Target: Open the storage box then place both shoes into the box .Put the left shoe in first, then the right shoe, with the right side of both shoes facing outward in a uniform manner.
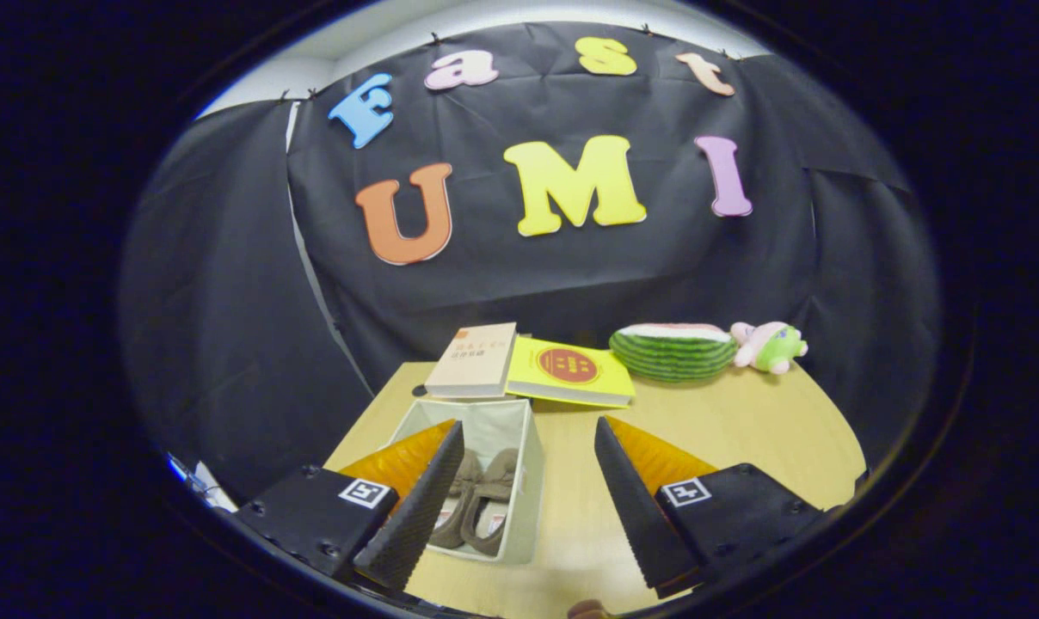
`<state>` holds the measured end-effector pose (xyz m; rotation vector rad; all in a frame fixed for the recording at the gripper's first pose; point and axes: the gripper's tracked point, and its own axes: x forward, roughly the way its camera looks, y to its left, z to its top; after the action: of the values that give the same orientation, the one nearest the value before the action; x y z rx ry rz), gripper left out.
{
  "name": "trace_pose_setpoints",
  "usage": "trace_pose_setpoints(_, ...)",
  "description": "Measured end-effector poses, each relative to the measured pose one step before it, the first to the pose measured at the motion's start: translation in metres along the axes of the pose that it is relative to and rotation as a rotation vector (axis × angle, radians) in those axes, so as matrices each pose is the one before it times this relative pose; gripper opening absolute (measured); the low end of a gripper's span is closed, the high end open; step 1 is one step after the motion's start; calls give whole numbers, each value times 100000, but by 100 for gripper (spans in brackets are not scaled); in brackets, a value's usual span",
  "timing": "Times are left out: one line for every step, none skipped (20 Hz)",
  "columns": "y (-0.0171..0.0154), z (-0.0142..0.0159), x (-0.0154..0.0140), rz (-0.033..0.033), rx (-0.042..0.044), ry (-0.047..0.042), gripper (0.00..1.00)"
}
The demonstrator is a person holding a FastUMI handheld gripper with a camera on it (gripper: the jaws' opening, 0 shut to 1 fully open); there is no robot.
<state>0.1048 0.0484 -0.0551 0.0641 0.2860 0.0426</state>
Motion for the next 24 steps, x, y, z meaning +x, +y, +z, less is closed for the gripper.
trace_pose_setpoints(-462,324,-1327,410,856,-4355,99)
trace_pose_setpoints(-616,516,-1361,-582,2409,-4419,99)
trace_pose_setpoints(-630,386,-1401,-381,1012,-4017,99)
trace_pose_setpoints(-1111,699,-1125,-2131,952,-4553,99)
trace_pose_setpoints(-1005,434,-1407,-1785,-378,-2838,99)
trace_pose_setpoints(-1097,798,-1116,-2005,-1139,-3609,100)
trace_pose_setpoints(-1340,495,-1175,-3560,-1305,-2402,100)
trace_pose_setpoints(-1321,589,-1184,-3136,-878,-2582,100)
trace_pose_setpoints(-931,280,-710,-2259,-613,-2948,100)
trace_pose_setpoints(-959,88,-917,-1587,-1357,-1395,100)
trace_pose_setpoints(-894,-8,-669,-1168,-1390,-1297,100)
trace_pose_setpoints(-739,-268,-936,-1365,-1468,-309,100)
trace_pose_setpoints(-659,-71,-766,-880,-1183,-506,100)
trace_pose_setpoints(-386,-27,-538,-230,-847,-306,100)
trace_pose_setpoints(-119,85,-631,890,-677,489,100)
trace_pose_setpoints(-24,38,-539,893,-354,1019,100)
trace_pose_setpoints(-297,29,-358,-222,-542,1778,100)
trace_pose_setpoints(-283,372,-621,-132,-44,-749,100)
trace_pose_setpoints(-96,889,-473,-201,-458,-1868,100)
trace_pose_setpoints(-316,755,-488,-1124,-927,-2136,100)
trace_pose_setpoints(-370,278,-244,-1502,-1221,-1908,100)
trace_pose_setpoints(-265,160,-76,-1431,-1094,-734,100)
trace_pose_setpoints(-11,-166,-225,-548,-447,-365,100)
trace_pose_setpoints(80,-49,-87,-65,213,-134,100)
